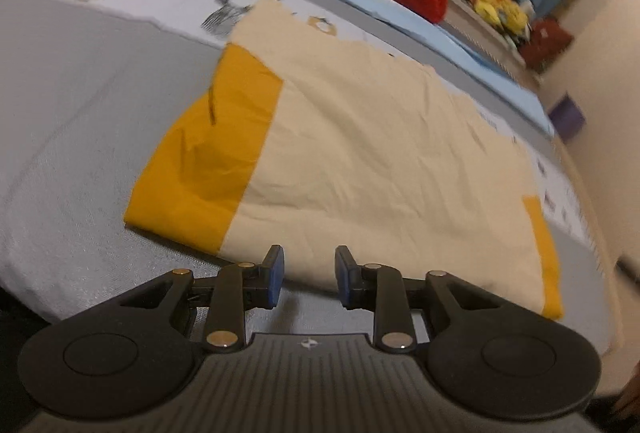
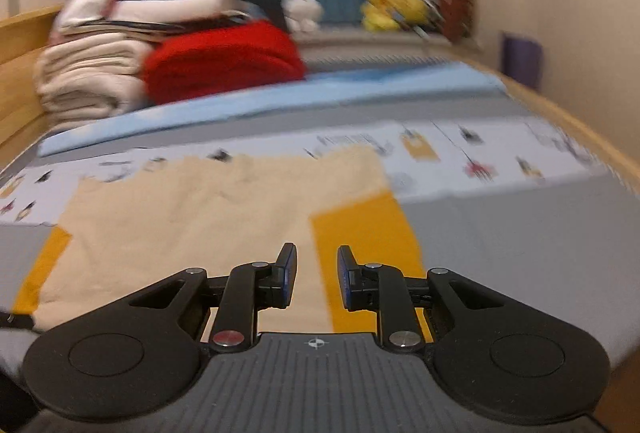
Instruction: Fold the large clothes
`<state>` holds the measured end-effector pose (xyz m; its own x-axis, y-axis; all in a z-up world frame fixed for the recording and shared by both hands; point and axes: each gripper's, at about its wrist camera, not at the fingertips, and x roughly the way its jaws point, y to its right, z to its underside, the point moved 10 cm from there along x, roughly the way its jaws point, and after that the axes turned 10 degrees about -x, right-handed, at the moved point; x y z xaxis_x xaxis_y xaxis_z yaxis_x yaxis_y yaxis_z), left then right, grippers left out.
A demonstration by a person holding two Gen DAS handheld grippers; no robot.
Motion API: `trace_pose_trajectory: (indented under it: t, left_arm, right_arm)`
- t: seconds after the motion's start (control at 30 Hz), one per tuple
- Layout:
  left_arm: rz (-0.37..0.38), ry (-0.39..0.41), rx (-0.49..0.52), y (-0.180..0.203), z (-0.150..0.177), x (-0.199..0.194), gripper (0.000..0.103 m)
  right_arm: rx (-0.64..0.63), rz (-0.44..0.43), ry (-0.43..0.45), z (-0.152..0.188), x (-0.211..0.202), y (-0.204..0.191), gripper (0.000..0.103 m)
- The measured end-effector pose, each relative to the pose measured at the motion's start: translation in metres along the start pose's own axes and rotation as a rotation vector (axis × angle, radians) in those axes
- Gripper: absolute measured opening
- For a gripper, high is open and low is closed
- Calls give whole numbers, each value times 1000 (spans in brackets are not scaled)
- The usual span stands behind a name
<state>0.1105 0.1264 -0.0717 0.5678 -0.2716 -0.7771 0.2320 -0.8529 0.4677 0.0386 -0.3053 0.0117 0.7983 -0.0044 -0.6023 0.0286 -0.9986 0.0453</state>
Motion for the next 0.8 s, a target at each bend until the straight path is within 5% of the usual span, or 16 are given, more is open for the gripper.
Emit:
trace_pose_trajectory:
  t: [0.23,0.43,0.8]
  left_arm:
    - [-19,-64,-237,-43,-1,25,65]
    - [19,-21,-414,-64,-15,41,69]
    - [72,120,-567,-75,-42,52,66]
  right_arm:
    - [-86,-31,-49,18,14,-20,23]
    - [-109,-40,-74,24,22,-31,23]
    - [-92,-69,-74,24,26,-43,23]
